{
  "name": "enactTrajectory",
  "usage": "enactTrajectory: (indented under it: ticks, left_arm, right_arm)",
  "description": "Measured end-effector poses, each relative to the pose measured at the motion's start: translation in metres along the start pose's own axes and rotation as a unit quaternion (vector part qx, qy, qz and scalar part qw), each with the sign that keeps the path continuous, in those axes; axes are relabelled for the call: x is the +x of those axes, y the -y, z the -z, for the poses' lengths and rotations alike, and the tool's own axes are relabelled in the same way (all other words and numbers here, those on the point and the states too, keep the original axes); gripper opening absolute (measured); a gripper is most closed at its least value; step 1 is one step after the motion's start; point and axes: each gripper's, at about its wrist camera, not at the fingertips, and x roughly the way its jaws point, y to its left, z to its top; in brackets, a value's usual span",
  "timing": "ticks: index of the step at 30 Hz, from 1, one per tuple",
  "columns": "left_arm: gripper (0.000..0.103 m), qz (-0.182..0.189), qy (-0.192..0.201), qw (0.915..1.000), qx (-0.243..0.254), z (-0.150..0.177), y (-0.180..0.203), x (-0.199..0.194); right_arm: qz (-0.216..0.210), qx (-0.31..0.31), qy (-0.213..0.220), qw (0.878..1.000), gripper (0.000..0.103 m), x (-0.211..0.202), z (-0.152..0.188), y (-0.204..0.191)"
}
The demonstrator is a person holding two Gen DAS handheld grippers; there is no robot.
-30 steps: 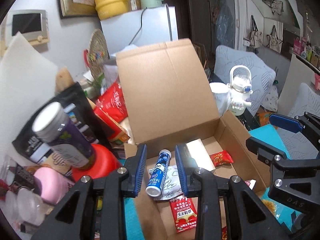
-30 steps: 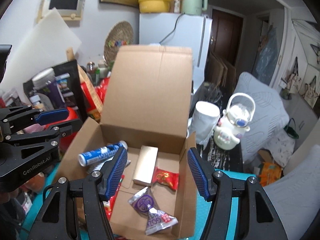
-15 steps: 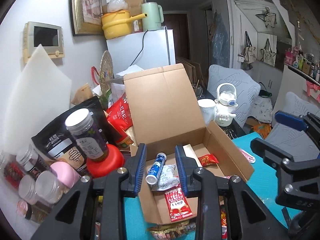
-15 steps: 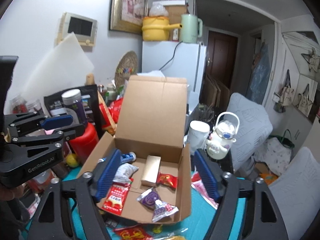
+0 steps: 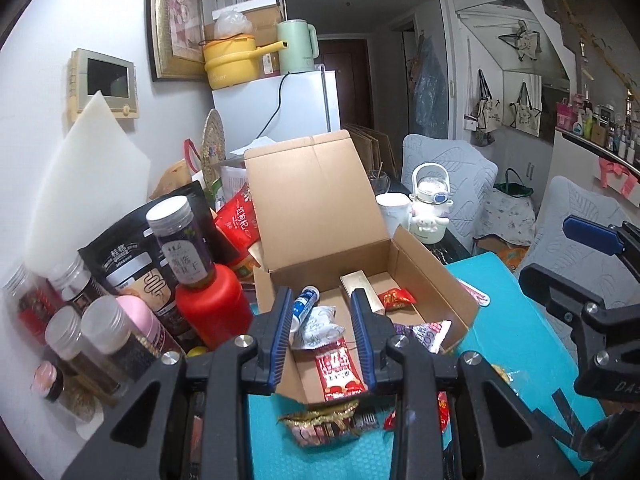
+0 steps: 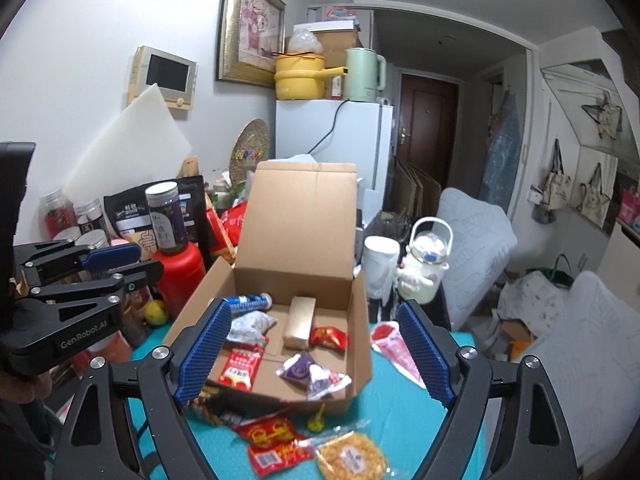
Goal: Organize snacks
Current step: 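Withdraw both tools from the box toward the remaining snacks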
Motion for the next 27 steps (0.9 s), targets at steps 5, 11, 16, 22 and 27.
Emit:
enactTrajectory:
  ticks: [5, 11, 16, 22, 27]
  left_arm:
    - [0.030, 0.001, 0.003, 1.0000, -0.001, 0.018, 0.003, -0.014]
    - [0.087, 0.006, 0.007, 0.9999, -0.006, 0.043, 0.006, -0.025]
    - [0.088, -0.004, 0.014, 0.9999, -0.008, 0.059, 0.005, -0.033]
    - [0.088, 0.006, -0.006, 0.9997, -0.023, 0.077, -0.002, -0.030]
    - [0.088, 0.005, -0.020, 0.9996, -0.020, 0.092, -0.004, -0.027]
  right_arm:
    - [0.005, 0.004, -0.003, 1.000, 0.086, -0.011, 0.017, -0.001]
    - [0.009, 0.009, -0.008, 1.000, 0.086, -0.020, 0.041, -0.004]
    - [0.010, 0.018, -0.020, 1.000, 0.086, -0.023, 0.059, -0.005]
    - [0.008, 0.032, -0.030, 0.999, 0.086, -0.025, 0.080, -0.006]
    - [0.011, 0.035, -0.036, 0.999, 0.086, -0.027, 0.095, -0.009]
